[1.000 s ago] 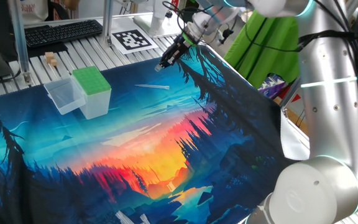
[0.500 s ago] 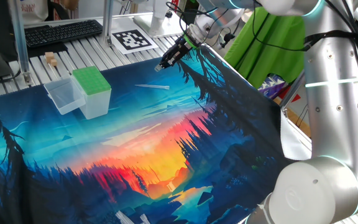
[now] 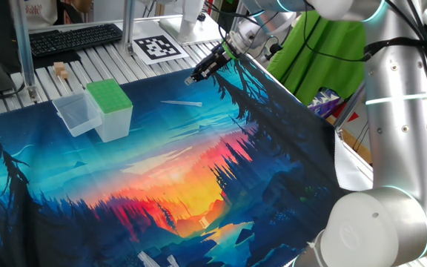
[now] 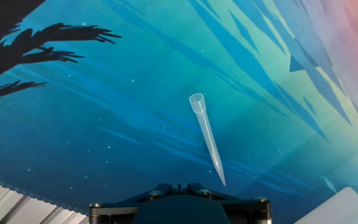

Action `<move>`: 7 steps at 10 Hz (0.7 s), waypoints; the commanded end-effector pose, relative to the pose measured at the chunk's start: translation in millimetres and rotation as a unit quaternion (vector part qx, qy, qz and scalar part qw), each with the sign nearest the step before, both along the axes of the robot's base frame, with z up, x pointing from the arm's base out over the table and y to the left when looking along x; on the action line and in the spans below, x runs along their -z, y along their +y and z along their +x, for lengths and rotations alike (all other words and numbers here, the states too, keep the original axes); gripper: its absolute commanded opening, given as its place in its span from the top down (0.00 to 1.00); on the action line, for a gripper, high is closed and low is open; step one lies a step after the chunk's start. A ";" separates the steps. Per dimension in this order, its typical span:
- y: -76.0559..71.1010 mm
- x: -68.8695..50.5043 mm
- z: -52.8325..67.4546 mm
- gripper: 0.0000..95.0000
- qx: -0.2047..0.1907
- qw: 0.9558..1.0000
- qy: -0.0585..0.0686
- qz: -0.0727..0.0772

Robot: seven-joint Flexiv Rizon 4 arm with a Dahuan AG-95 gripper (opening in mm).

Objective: Insert a large pipette tip into the holder for large pipette tips

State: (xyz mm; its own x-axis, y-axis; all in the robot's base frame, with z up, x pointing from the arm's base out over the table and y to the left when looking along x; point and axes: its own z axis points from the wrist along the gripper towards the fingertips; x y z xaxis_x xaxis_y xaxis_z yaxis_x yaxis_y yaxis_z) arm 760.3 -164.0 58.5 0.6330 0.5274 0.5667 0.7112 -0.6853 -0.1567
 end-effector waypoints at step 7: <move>0.3 0.0 -0.2 1.00 0.006 1.000 -0.003 0.005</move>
